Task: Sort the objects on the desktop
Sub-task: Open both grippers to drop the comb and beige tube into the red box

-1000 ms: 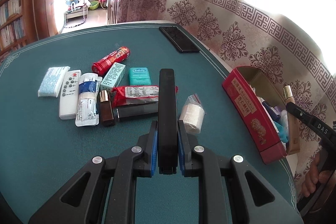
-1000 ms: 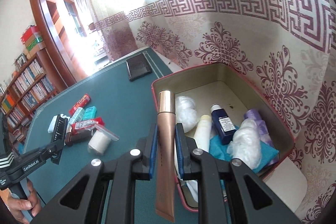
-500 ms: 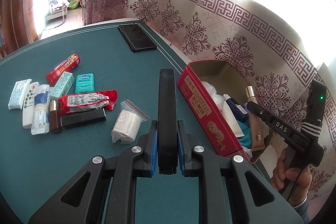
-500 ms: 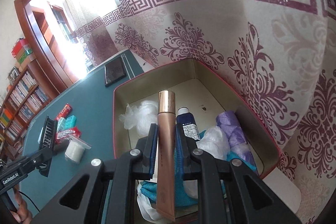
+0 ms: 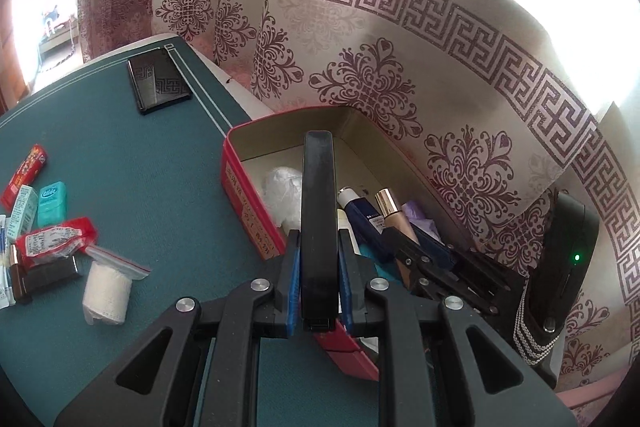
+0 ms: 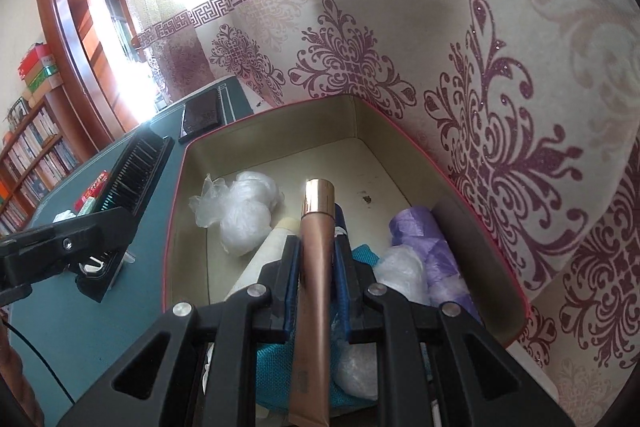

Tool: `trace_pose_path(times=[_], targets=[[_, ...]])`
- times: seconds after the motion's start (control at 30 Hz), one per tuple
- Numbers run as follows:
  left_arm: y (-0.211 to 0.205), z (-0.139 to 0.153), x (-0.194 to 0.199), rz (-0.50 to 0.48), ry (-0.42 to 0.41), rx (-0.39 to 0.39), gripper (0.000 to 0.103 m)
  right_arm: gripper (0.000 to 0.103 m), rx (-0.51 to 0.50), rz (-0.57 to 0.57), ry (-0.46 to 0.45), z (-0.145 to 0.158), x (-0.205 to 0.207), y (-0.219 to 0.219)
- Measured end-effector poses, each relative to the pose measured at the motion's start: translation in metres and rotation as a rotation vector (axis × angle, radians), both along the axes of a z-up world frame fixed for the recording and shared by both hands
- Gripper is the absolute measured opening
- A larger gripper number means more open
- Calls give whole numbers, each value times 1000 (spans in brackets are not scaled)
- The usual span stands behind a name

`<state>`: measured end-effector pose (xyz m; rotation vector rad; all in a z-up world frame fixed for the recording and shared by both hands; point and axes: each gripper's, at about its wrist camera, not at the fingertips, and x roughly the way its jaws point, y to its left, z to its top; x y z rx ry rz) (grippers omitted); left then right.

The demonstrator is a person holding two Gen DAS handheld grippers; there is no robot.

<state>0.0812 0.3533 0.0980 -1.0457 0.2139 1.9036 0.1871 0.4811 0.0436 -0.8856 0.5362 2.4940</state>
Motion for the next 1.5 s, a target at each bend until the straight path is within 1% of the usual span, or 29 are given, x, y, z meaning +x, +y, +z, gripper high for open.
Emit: trace_pose_path(times=[0.13, 0.23, 0.27, 0.3, 0.37, 0.4, 0.53, 0.73, 0.9, 1.0, 1.23, 1.27, 1.4, 1.5], targets=[[20, -6, 2, -16, -25, -2, 18, 20, -33, -21, 29, 1, 9, 8], [33, -18, 3, -20, -64, -34, 19, 24, -36, -39, 43, 3, 16, 11], [35, -22, 3, -19, -73, -43, 20, 29, -38, -43, 49, 4, 18, 12], [37, -26, 4, -18, -79, -52, 24, 35, -41, -46, 57, 4, 20, 13], [37, -31, 5, -11, -82, -61, 29, 44, -39, -53, 71, 6, 23, 13], [36, -33, 5, -6, -78, -65, 32, 45, -34, -57, 72, 7, 23, 13], [30, -33, 2, 14, -64, -67, 34, 45, -24, -58, 69, 7, 25, 12], [18, -30, -2, 22, -71, -36, 34, 45, -28, -52, 64, 7, 23, 7], [6, -20, -2, 38, -41, -22, 34, 45, -25, -44, 62, 9, 21, 1], [-6, -14, -9, 59, -45, -1, 34, 45, -23, -37, 61, 11, 19, -4], [-50, -14, -37, 171, -49, 3, 34, 45, -19, 2, 53, 14, 10, -24], [-58, -15, -42, 197, -46, -2, 34, 47, -18, 9, 51, 14, 8, -28], [-92, -17, -64, 311, -3, -30, 34, 64, -3, 28, 58, 19, 4, -43], [-124, -17, -84, 404, 21, -41, 34, 65, 18, 51, 57, 23, -1, -55]])
